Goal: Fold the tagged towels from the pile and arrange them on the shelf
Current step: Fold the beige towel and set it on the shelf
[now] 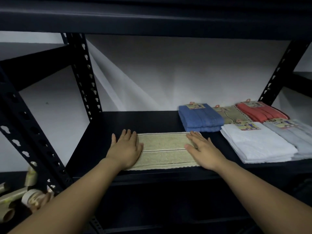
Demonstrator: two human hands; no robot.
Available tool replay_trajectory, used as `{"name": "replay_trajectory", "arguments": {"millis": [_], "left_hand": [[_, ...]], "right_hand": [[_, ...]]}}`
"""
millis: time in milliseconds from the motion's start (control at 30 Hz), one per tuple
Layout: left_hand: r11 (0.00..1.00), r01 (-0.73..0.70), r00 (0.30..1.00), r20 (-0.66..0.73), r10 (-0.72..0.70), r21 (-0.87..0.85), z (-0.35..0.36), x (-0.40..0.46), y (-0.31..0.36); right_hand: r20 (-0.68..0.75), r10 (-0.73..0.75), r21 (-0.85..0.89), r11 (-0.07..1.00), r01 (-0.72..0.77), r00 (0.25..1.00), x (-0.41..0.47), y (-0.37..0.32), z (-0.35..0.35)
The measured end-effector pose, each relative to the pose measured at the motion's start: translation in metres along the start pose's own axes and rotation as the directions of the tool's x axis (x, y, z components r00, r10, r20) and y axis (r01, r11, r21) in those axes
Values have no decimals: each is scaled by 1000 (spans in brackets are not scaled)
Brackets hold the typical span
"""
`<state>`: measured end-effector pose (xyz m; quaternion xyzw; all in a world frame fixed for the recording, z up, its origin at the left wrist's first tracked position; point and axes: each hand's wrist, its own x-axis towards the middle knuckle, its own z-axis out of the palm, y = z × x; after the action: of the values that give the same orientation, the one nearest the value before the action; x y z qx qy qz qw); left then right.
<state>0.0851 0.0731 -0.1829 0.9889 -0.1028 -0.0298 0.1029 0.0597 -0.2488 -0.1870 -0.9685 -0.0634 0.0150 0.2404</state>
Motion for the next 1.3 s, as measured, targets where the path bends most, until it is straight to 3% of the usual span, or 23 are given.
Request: {"name": "replay_trajectory", "arguments": {"millis": [100, 167, 300, 500, 667, 833, 1067, 1167, 1300], "left_hand": [[993, -114, 982, -153, 113, 7, -5, 2, 19], [954, -288, 929, -262, 260, -76, -5, 3, 42], [792, -583, 808, -235, 540, -185, 4, 9, 112], [692, -699, 712, -83, 697, -183, 11, 25, 171], [711, -656, 746, -78, 661, -255, 5, 31, 172], [684, -706, 705, -78, 705, -185, 9, 27, 174], [771, -628, 776, -148, 613, -105, 16, 22, 174], [777, -624, 775, -180, 605, -75, 17, 19, 176], [802, -581, 806, -236, 542, -142, 19, 19, 179]], "right_hand": [[-109, 16, 162, 987, 1, 994, -5, 9, -7], [-223, 18, 179, 984, 23, 975, -14, 17, -13], [-363, 77, 223, 975, 7, 929, -42, 28, -22], [-147, 130, 397, 916, -62, 980, -58, 50, -31], [-36, 90, 478, 876, -62, 995, -57, 60, -36], [-38, 64, 482, 875, -38, 997, -55, 62, -37], [-26, 67, 506, 861, -45, 997, -55, 61, -38], [-29, 68, 508, 860, -44, 997, -54, 62, -38], [-24, 65, 520, 853, -43, 998, -53, 63, -38]]}}
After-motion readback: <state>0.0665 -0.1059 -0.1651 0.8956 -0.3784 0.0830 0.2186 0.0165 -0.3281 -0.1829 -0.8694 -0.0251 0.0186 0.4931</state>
